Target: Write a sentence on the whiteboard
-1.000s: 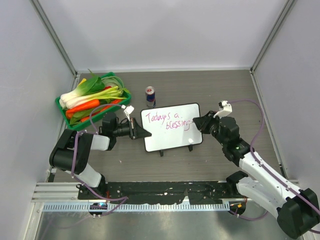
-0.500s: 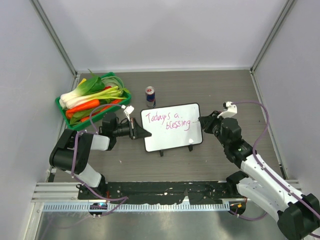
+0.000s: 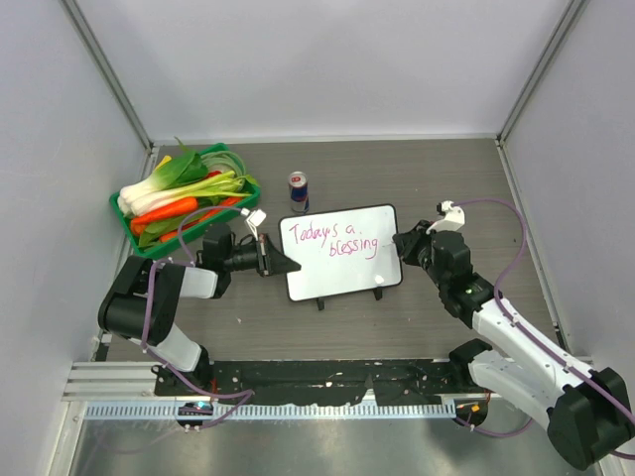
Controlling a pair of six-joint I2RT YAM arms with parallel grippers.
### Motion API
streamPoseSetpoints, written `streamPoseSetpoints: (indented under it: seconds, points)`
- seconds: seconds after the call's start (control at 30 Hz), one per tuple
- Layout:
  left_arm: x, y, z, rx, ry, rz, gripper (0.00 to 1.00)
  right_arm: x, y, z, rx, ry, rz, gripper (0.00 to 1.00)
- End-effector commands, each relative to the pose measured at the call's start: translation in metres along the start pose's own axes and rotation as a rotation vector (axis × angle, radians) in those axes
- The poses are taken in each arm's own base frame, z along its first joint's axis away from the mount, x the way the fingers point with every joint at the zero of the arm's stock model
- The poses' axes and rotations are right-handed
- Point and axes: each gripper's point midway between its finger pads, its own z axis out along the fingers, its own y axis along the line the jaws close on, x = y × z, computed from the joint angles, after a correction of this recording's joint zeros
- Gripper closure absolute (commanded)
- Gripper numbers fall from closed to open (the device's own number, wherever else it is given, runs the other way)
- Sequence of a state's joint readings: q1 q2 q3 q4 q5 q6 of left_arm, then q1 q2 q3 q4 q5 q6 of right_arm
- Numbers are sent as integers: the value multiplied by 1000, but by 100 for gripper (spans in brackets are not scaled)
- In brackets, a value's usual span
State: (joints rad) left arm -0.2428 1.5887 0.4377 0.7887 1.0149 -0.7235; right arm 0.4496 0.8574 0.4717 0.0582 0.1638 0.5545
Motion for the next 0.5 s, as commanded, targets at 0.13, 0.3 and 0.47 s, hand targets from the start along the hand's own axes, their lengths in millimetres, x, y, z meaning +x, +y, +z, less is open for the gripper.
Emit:
streamPoseSetpoints:
  seconds: [0.13,0.3,0.47]
  points:
    - [4,18,2,-76,0,-42,100,-11,4,10,-7,-56,15,99]
    - [4,18,2,-77,-2,-43,100,-10,-1,15,15,-63,28,99]
    - [5,18,2,-78,-1,-44,100,0,-7,21,42,-34,21,99]
